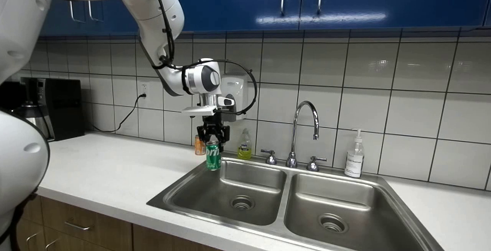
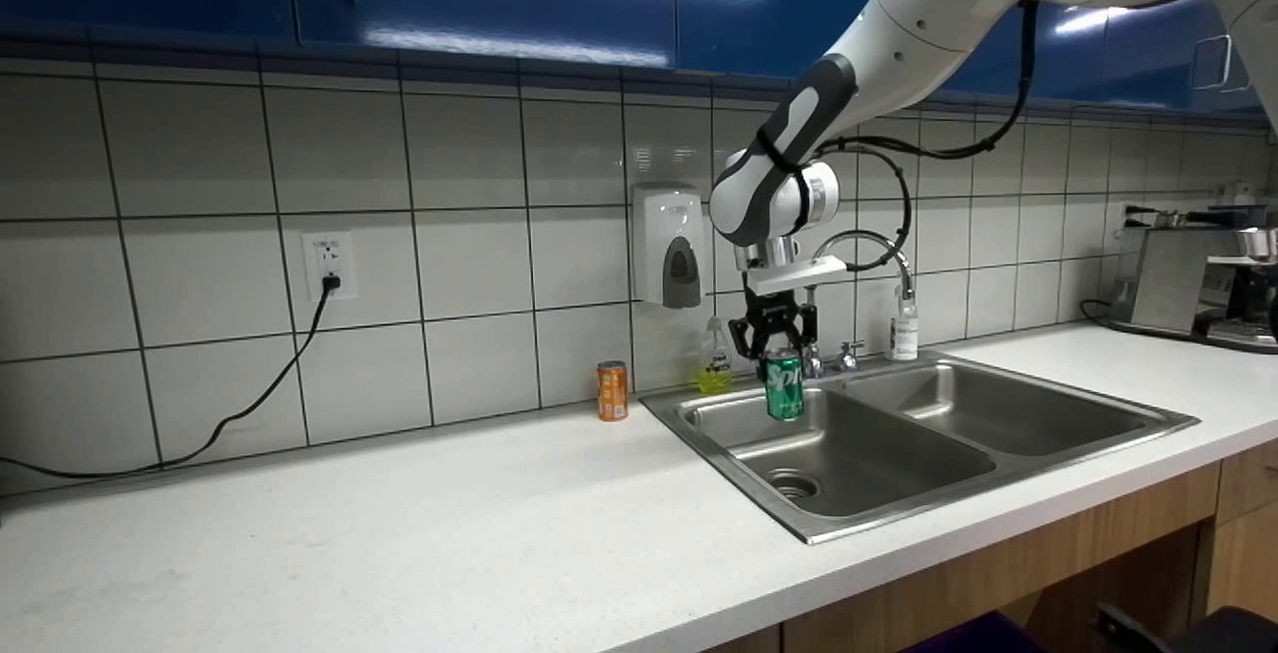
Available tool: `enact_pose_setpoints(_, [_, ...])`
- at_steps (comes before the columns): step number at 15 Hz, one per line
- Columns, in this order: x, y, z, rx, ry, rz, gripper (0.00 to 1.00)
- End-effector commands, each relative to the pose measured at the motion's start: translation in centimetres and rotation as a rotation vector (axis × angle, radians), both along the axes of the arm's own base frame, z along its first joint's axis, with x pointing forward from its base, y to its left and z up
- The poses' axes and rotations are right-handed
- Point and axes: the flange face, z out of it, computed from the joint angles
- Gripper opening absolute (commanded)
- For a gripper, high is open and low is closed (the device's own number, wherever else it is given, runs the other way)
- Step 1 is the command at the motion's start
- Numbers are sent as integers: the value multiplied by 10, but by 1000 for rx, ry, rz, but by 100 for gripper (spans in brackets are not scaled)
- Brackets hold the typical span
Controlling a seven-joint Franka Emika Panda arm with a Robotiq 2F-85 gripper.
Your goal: Put the green can in the sink on the left.
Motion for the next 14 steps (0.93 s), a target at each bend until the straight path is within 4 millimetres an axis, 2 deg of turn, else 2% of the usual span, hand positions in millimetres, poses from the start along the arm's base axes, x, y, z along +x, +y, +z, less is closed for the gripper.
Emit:
enact_pose_setpoints(1, [-16,-32,6,11,-1,-72,39])
enact_pose_setpoints(8, [-24,-88,-33,-13,6,-144,39])
enact_pose_setpoints(14, [-25,-116,-74,-16,17,-177,39])
